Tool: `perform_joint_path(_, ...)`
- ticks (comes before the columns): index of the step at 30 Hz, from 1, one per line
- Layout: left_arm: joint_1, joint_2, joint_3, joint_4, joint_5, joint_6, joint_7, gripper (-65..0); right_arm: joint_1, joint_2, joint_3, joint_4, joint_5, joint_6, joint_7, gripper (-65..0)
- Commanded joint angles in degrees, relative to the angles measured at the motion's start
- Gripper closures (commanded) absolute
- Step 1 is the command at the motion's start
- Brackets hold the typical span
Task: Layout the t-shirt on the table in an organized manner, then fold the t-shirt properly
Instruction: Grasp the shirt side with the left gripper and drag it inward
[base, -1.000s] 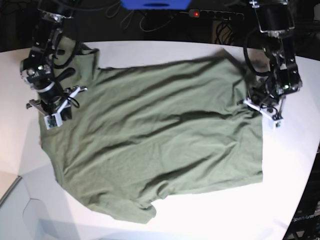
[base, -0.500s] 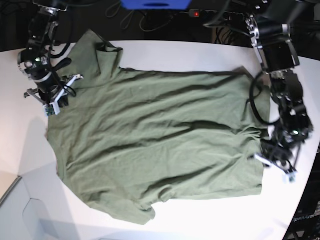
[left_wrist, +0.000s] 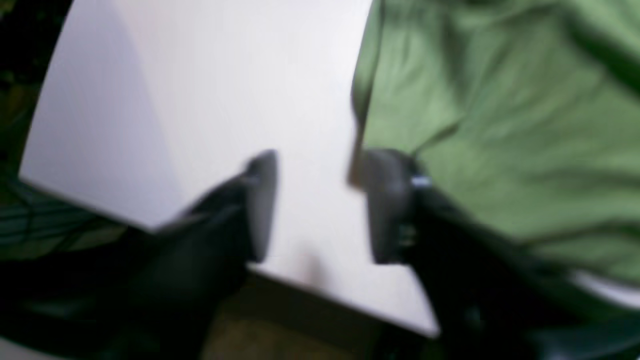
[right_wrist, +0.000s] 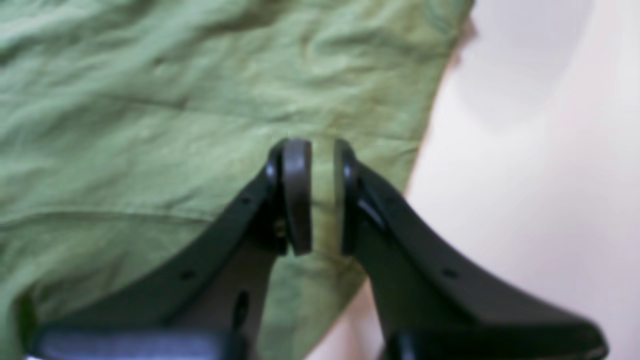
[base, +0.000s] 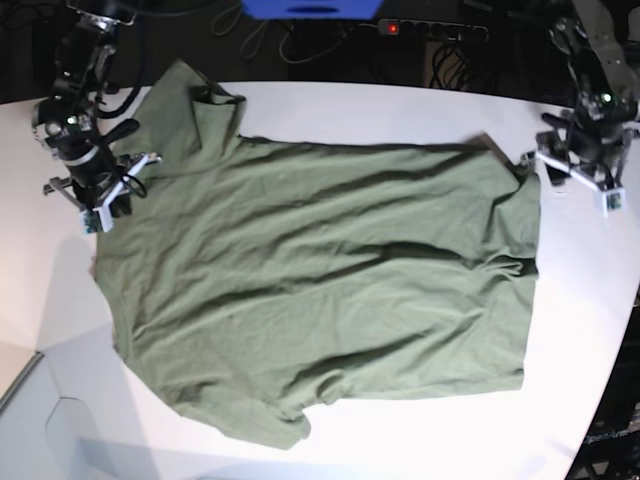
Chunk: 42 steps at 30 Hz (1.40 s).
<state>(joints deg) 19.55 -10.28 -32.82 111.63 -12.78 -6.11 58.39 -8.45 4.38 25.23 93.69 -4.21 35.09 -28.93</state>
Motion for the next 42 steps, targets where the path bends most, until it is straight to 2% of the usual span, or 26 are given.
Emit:
perform_joint_path(1,0.71,-0.4,-0.1,0.94,-0.28,0.09,-2.17,-35.6,0.58,0.23,0.13,0.86,1.35,0.03,1.28,-9.8)
perform_joint_path(8,1.42,2.24,1.57,-3.72,-0.37,0.09,-7.18,-36.6,0.58,0.15,0.04,0.86,2.32,0.03,1.28,-9.8)
perform_joint_path(14,-5.0,3.12,5.7,-11.37,-0.37,0.09,-7.8,-36.6,0.4,0.15,0.04,0.86,2.32,0.03,1.28,-9.8)
perform_joint_path(22,-12.83,3.21,7.37,-22.8,-0.1,0.09,-7.8,-36.4,0.14,0.5,0.39,0.86,2.32,0.03,1.28,-9.8)
perform_joint_path(23,-13.35,3.12,7.54,-23.85,-0.1,0.09,-7.8,-35.5,0.14,0.5,0.48,0.86,2.32,0.03,1.28,-9.8)
perform_joint_path(24,-13.62,2.94,7.63,-24.65,-0.28,0.09,-7.8,-32.0,0.14,0.58,0.48,0.86,2.23,0.03,1.28,-9.8)
perform_joint_path(26,-13.88,2.94,7.54,-24.73,-0.28,0.09,-7.89,-18.6,0.14,0.58,0.48,0.77,2.14,0.03,1.28,-9.8)
perform_joint_path(28,-13.88,2.77,7.54,-23.59,-0.28,0.09,-7.36,-0.4,0.14,1.38,0.48,0.77,2.14,0.03,1.28,-9.8)
perform_joint_path(30,-13.88,2.77,7.63,-20.51,-0.28,0.09,-6.21,0.0,0.23,1.64,0.48,0.77,2.23,0.03,1.28,-9.8)
perform_joint_path(31,-13.7,2.68,7.54,-18.23,0.07,0.09,-4.9,-2.7,0.23,1.64,0.48,0.77,2.23,0.03,1.28,-9.8)
perform_joint_path(35,-13.18,0.92,7.72,-7.06,2.45,0.17,0.55,0.0,0.58,1.82,0.48,0.77,2.05,0.03,1.28,-9.8)
perform_joint_path(38,-13.88,0.48,8.86,-1.17,6.75,0.17,3.46,0.0,0.58,2.17,0.48,0.77,2.05,0.03,1.28,-9.8)
perform_joint_path(42,-18.28,-0.57,17.04,-2.05,16.6,0.44,3.37,-0.2,0.58,2.08,0.3,0.77,2.05,0.03,1.28,-9.8)
